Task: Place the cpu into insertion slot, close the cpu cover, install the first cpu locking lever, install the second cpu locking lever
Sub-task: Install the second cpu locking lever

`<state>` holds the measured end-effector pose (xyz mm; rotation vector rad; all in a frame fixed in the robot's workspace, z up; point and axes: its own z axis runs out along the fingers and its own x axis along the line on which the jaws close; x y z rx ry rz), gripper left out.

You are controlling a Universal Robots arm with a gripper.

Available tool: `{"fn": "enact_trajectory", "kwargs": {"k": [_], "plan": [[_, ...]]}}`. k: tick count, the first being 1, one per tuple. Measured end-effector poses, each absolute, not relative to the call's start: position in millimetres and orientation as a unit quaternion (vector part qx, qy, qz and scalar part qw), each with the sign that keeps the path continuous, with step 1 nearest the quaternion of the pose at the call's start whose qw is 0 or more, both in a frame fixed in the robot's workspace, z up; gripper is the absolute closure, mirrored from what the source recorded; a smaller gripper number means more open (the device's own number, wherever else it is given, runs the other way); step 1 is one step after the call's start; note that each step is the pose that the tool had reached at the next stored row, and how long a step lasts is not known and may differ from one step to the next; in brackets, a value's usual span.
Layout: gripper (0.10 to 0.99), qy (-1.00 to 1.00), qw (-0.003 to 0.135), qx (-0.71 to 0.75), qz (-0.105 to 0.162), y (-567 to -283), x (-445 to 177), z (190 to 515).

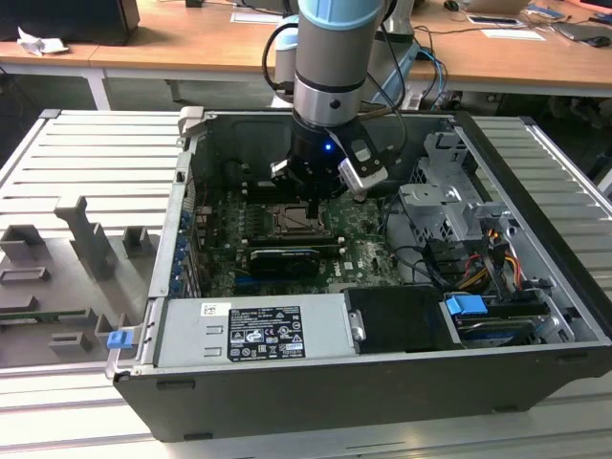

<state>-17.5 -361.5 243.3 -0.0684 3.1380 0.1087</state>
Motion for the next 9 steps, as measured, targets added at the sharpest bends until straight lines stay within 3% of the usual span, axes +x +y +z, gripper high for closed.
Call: {"fn": "enact_trajectory", "kwargs": {"k": [9], "plan": [[0.980, 0.999, 0.000, -0.023, 0.036, -373, -26, 243]]}}
